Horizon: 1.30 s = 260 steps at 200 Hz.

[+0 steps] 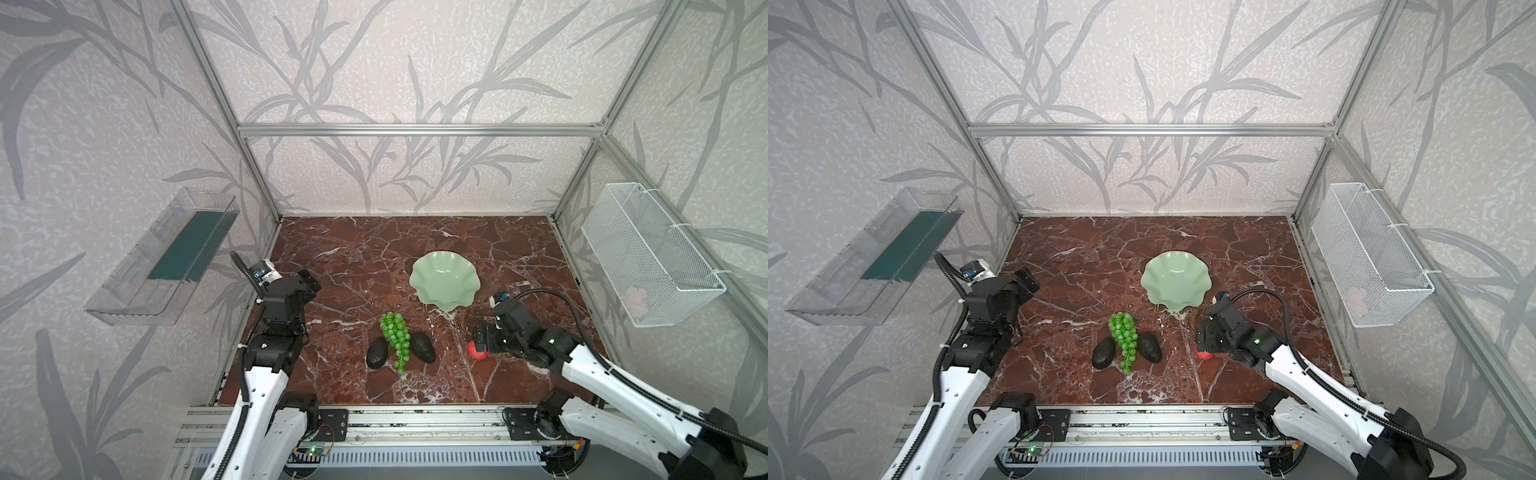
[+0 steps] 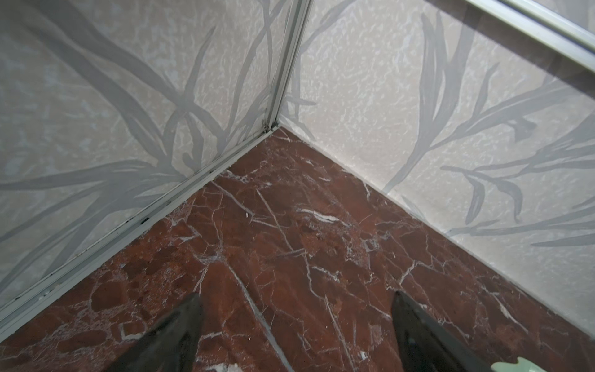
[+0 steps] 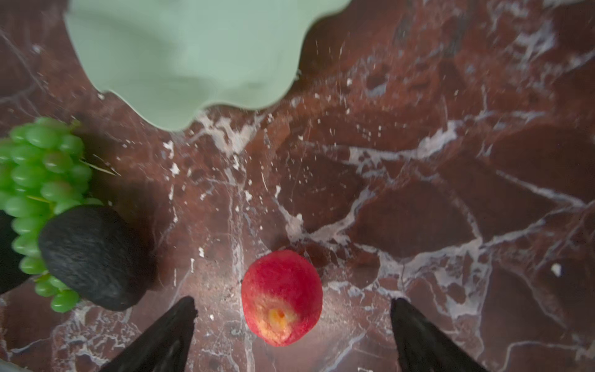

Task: Place and organize the fake fruits in the fruit bowl
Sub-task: 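Lower the right gripper onto the red apple and close it, then carry the apple with the right gripper into the green bowl and release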

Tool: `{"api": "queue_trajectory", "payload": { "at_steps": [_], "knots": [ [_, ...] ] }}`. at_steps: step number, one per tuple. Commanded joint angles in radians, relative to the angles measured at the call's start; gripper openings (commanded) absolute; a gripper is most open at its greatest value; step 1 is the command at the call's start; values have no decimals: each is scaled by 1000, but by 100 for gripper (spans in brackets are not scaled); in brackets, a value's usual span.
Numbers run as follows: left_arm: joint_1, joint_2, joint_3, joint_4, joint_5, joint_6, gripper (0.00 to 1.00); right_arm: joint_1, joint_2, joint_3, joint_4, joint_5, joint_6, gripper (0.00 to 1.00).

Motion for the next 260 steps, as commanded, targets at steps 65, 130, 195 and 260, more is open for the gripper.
{"api": "queue_trajectory", "payload": {
  "at_steps": [65,130,195,260],
  "knots": [
    [5,-25,10,-92,15,-25,93,78,140,-32,58,47,171,86],
    [5,-27,2,-94,3,-30,93,119,180,-31,79,80,189,61],
    [6,-29,-2,-99,-9,-34,94,122,61,143,-96,209,37,50],
    [5,-32,11,-120,-7,-39,94,97,281,453,44,264,-284,51]
  ]
}}
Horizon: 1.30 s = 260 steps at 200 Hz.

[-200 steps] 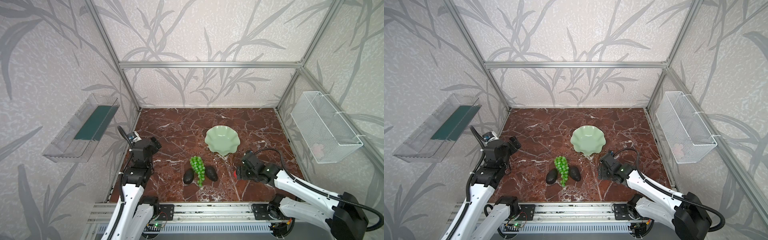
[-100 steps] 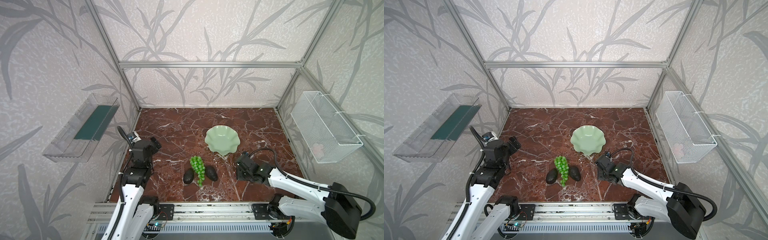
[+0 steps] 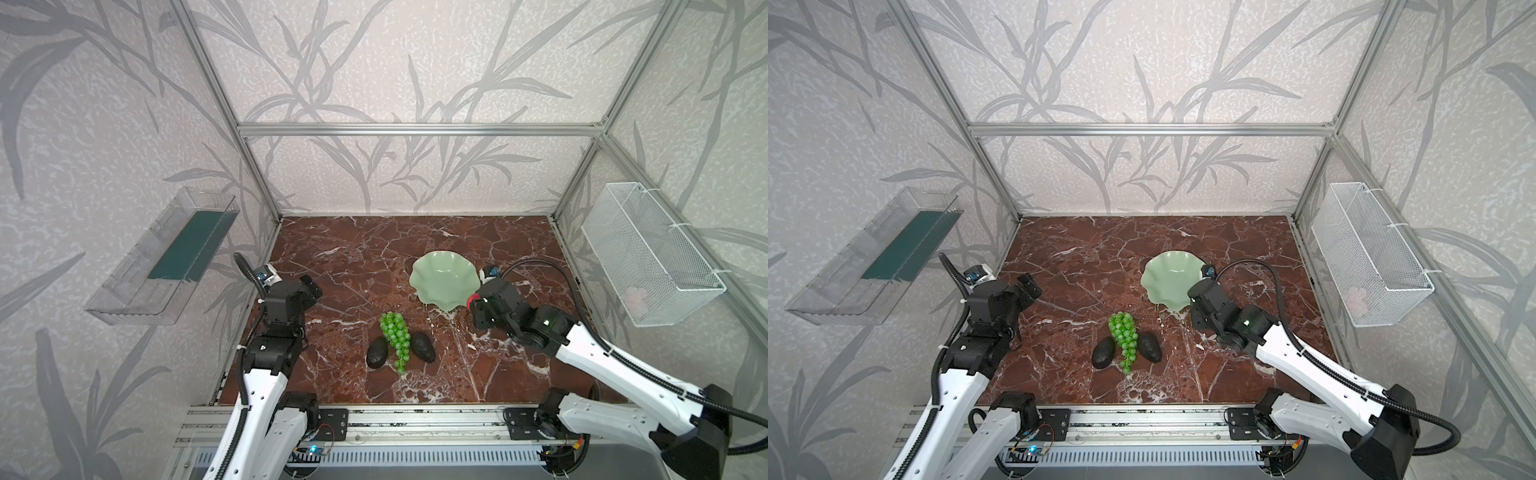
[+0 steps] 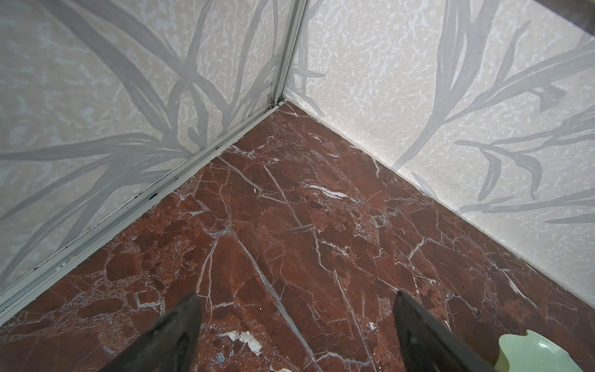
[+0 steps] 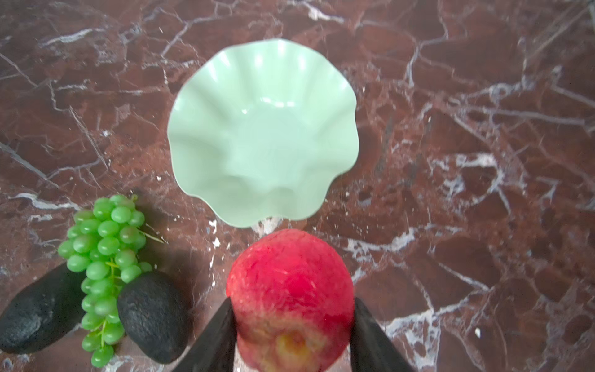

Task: Place and organize the fake fruits in the fruit bowl
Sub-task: 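Carry the apple with the right gripper into the green bowl and release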

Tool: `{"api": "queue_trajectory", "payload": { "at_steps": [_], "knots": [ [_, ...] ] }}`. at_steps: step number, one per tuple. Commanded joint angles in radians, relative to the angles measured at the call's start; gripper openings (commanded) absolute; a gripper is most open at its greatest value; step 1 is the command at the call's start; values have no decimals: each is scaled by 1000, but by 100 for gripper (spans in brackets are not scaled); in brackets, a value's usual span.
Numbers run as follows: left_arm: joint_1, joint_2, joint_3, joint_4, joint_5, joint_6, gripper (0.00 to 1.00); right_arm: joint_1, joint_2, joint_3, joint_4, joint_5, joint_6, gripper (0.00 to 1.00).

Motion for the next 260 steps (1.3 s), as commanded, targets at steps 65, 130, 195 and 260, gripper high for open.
{"api": "queue_trajectory", "payload": {
  "at_steps": [65,130,195,260],
  "knots": [
    [4,-39,15,-91,13,-43,94,-130,471,301,206,-73,-306,51],
    [5,-67,12,-130,33,-42,94,-173,729,387,252,-114,-310,52],
    [5,-92,15,-174,62,-51,94,-179,904,486,216,-108,-304,53],
    [4,-99,25,-226,121,-69,94,-187,910,484,220,-117,-292,78]
  ]
}}
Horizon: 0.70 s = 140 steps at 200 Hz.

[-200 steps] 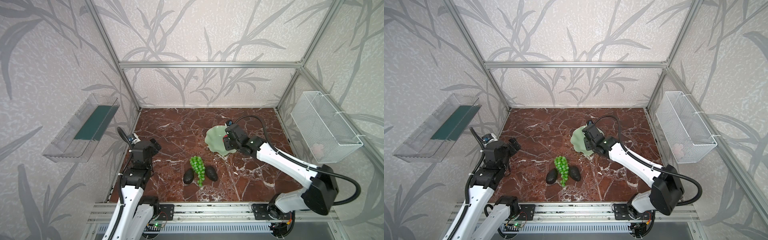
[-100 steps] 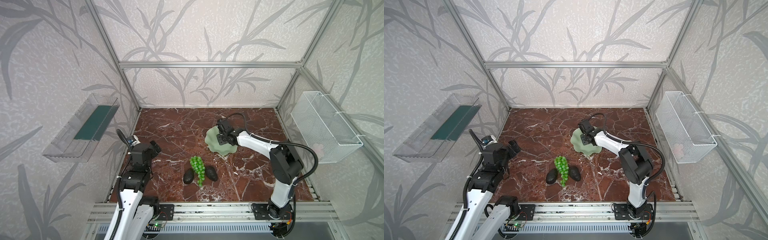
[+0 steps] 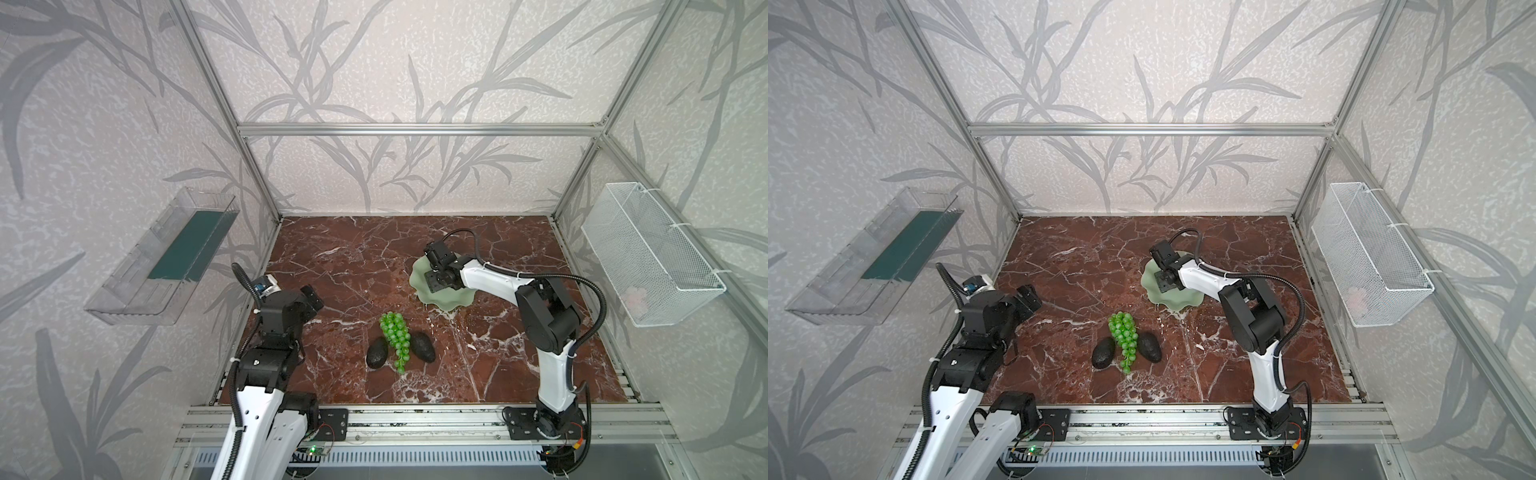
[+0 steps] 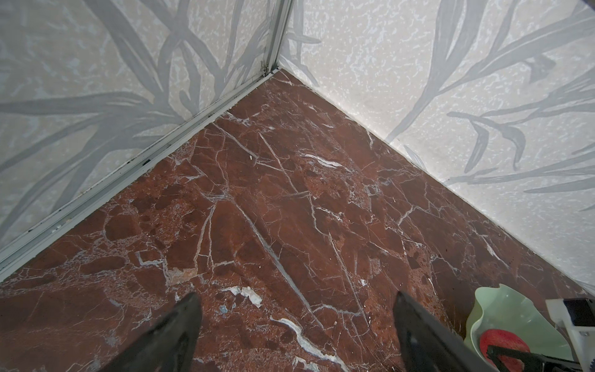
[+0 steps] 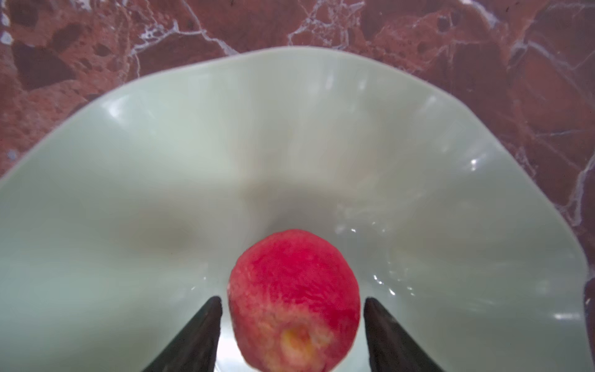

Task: Place and organize the fake fruits in the fruit bowl
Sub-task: 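Carry the apple with the right gripper into the green bowl and release, then reach the left gripper down to the avocado beside the grapes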

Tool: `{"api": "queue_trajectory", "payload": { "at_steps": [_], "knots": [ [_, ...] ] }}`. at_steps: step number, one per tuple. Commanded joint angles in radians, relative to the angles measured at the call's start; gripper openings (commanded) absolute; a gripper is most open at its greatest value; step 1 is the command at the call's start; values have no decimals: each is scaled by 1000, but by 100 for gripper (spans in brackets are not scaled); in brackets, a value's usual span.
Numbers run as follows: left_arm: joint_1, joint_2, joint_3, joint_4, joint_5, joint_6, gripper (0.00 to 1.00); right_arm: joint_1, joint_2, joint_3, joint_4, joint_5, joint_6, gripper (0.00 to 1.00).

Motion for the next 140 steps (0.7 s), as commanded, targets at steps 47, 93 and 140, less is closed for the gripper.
{"api": "queue_trajectory", "payload": {
  "at_steps": [47,93,140],
  "knots": [
    [3,95,74,-118,252,34,91,-14,-174,-10,-1,-46,16,90],
    [-102,143,75,-157,393,45,88,-23,-458,-176,136,-78,60,98],
    [-369,179,60,-234,306,8,87,-34,-628,-347,203,-110,117,100]
  ]
}}
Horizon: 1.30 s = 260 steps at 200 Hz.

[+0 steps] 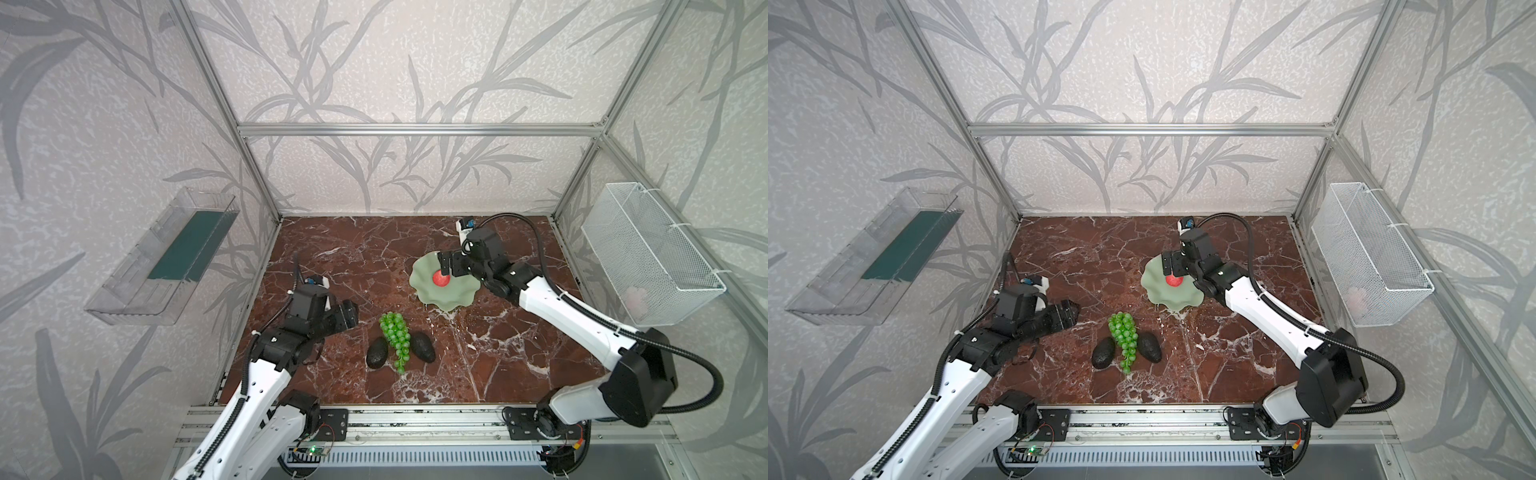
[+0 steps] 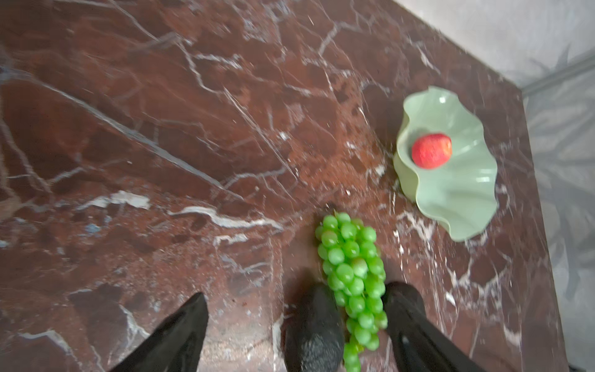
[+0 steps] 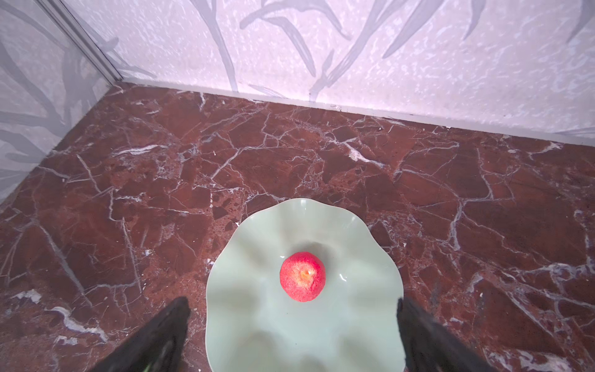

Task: Place and organize the fake fruits in the fruit bowl
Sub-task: 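Reach the left gripper down to the avocado beside the grapes, then place the avocado in the bowl with the left gripper while the right draws back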

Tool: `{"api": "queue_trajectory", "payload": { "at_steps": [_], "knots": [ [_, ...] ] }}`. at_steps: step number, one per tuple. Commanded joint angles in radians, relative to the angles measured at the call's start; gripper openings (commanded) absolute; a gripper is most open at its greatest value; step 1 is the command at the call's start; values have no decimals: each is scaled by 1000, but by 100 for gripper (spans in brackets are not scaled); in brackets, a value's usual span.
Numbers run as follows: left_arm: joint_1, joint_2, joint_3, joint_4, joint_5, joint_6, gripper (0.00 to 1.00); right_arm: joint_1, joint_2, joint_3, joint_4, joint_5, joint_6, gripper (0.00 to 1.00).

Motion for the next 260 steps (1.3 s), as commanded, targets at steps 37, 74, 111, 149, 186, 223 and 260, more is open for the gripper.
{"api": "queue_trajectory", "payload": {
  "at_steps": [37,74,111,149,186,223,260],
  "knots": [
    [-234,49,-29,-75,-55,-59,88,-28,-79,-150,42,-44,44,99],
    [-337,167,-21,-48,-98,-69,88,-42,-97,-176,50,-56,51,100],
    [-396,306,-18,-15,-97,-80,88,-52,-116,-194,56,-60,50,99],
    [-433,440,-9,-6,-116,-82,87,-70,-129,-209,59,-71,54,99],
    [-440,505,-27,14,-119,-107,81,-83,-136,-218,63,-78,54,99],
    [-441,503,-36,12,-129,-125,65,-94,-128,-222,67,-88,56,99],
    [-440,435,-40,-48,-133,-127,57,-101,-125,-236,81,-91,70,99]
  ]
}}
